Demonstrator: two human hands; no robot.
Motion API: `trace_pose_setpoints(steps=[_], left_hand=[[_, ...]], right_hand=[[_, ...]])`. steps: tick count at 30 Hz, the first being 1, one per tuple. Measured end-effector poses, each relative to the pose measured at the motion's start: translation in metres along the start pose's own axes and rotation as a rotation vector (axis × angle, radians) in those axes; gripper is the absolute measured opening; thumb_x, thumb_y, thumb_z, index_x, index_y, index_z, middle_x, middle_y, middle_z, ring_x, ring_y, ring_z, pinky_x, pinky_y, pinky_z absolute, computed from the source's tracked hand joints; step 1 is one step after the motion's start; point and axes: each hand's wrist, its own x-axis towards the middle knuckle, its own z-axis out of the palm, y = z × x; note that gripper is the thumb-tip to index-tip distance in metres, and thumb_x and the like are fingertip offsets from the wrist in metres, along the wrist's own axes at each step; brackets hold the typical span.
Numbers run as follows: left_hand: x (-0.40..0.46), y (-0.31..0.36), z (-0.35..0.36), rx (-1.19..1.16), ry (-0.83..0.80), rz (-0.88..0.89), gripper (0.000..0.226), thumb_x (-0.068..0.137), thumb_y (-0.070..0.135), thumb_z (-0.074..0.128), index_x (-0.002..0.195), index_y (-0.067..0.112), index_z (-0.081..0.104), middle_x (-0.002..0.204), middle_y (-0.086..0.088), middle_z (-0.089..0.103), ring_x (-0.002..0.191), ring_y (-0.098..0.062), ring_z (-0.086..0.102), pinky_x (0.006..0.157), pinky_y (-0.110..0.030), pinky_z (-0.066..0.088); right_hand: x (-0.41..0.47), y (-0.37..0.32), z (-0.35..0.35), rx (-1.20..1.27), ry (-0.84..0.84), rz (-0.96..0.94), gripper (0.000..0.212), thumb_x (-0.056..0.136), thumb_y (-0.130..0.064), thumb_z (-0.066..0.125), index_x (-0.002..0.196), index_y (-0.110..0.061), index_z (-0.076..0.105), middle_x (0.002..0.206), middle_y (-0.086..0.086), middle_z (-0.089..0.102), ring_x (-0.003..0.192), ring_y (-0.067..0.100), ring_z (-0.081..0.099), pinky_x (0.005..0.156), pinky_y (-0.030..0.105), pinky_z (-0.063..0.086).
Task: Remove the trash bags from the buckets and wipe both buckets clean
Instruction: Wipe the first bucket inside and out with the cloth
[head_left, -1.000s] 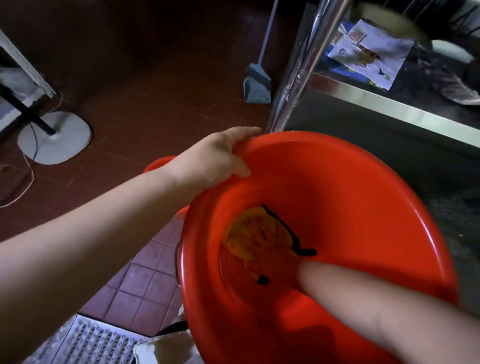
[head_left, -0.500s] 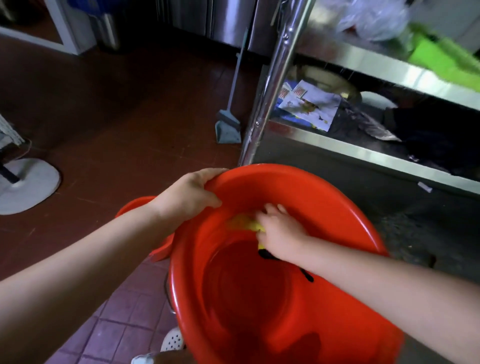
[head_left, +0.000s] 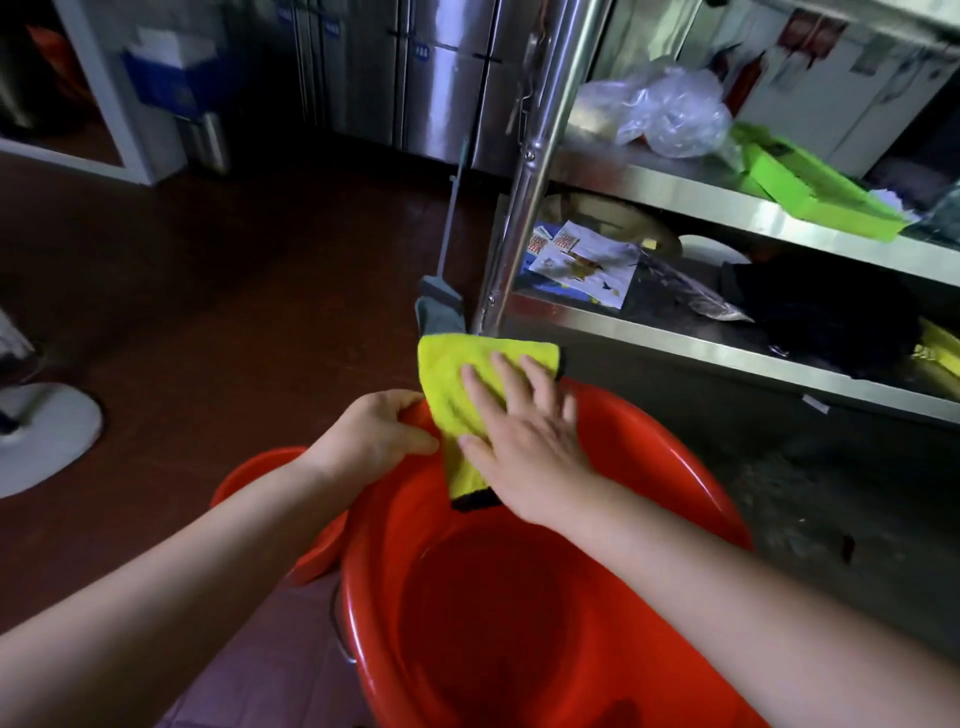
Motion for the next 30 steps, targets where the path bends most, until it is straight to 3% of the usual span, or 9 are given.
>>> trace_pose_setpoints(steps=[2, 4, 8, 11, 15, 21, 26, 30], left_hand=[[0.000, -0.003, -0.002, 0.056, 0.016, -0.006, 0.024, 0.065, -0.002, 0.073, 0.078, 0.017, 0.068, 0.062, 0.000, 0.064, 0.053, -0.010, 0.056, 0.047, -0.017, 0.044], [-0.001, -0.007, -0.004, 0.065, 0.037, -0.038, 0.022, 0.063, -0.002, 0.072, 0.079, 0.012, 0.068, 0.062, -0.003, 0.062, 0.053, -0.011, 0.054, 0.047, -0.019, 0.043], [-0.006, -0.011, -0.002, 0.021, 0.057, -0.056, 0.029, 0.062, -0.001, 0.070, 0.083, 0.019, 0.069, 0.069, -0.010, 0.069, 0.060, -0.020, 0.063, 0.058, -0.032, 0.053], [-0.008, -0.012, 0.004, -0.012, 0.097, -0.052, 0.039, 0.064, -0.003, 0.068, 0.091, 0.024, 0.065, 0.078, -0.010, 0.071, 0.069, -0.025, 0.068, 0.064, -0.036, 0.057], [-0.016, -0.017, 0.005, -0.097, 0.164, -0.063, 0.046, 0.063, -0.005, 0.067, 0.097, 0.026, 0.064, 0.075, -0.001, 0.070, 0.060, -0.012, 0.067, 0.049, -0.021, 0.051], [-0.034, -0.026, 0.005, -0.359, 0.291, -0.107, 0.040, 0.064, -0.004, 0.065, 0.090, 0.025, 0.069, 0.072, -0.004, 0.073, 0.061, -0.022, 0.070, 0.054, -0.032, 0.056], [-0.034, -0.024, 0.016, -0.361, 0.296, -0.035, 0.032, 0.071, -0.001, 0.066, 0.089, 0.025, 0.064, 0.083, -0.008, 0.071, 0.070, -0.024, 0.069, 0.060, -0.038, 0.059], [-0.004, -0.009, 0.016, -0.022, 0.290, 0.148, 0.027, 0.072, 0.007, 0.072, 0.095, 0.016, 0.062, 0.084, 0.000, 0.065, 0.077, -0.019, 0.063, 0.066, -0.027, 0.048]], right_hand=[[0.008, 0.001, 0.012, -0.085, -0.043, -0.087, 0.078, 0.086, -0.039, 0.044, 0.148, -0.038, -0.002, 0.159, 0.002, 0.000, 0.144, 0.024, -0.010, 0.112, 0.053, -0.006], [0.016, 0.006, 0.014, -0.154, -0.024, -0.179, 0.085, 0.079, -0.032, 0.051, 0.148, -0.037, 0.003, 0.158, 0.004, 0.012, 0.145, 0.026, -0.002, 0.113, 0.054, -0.013], [0.038, 0.015, 0.012, -0.242, 0.001, -0.222, 0.082, 0.068, -0.044, 0.072, 0.139, -0.032, 0.032, 0.127, 0.003, 0.045, 0.125, 0.030, 0.036, 0.115, 0.052, 0.013], [0.047, 0.019, 0.013, -0.294, 0.007, -0.209, 0.074, 0.065, -0.040, 0.077, 0.128, -0.032, 0.039, 0.114, 0.002, 0.050, 0.108, 0.028, 0.045, 0.095, 0.044, 0.034], [0.046, 0.037, 0.011, -0.317, 0.014, -0.066, 0.068, 0.068, -0.046, 0.075, 0.126, -0.033, 0.041, 0.113, 0.003, 0.052, 0.106, 0.029, 0.047, 0.083, 0.042, 0.038], [0.036, 0.091, -0.021, -0.276, -0.091, 0.237, 0.068, 0.073, -0.059, 0.068, 0.126, -0.028, 0.039, 0.114, 0.008, 0.056, 0.106, 0.031, 0.055, 0.066, 0.033, 0.037], [0.049, 0.091, -0.078, -0.417, 0.059, 0.095, 0.059, 0.072, -0.056, 0.070, 0.116, -0.025, 0.046, 0.102, 0.007, 0.063, 0.096, 0.030, 0.061, 0.059, 0.031, 0.031], [0.048, 0.069, -0.102, -0.540, 0.104, -0.085, 0.051, 0.074, -0.045, 0.072, 0.114, -0.022, 0.049, 0.103, 0.009, 0.062, 0.100, 0.030, 0.058, 0.071, 0.038, 0.042]])
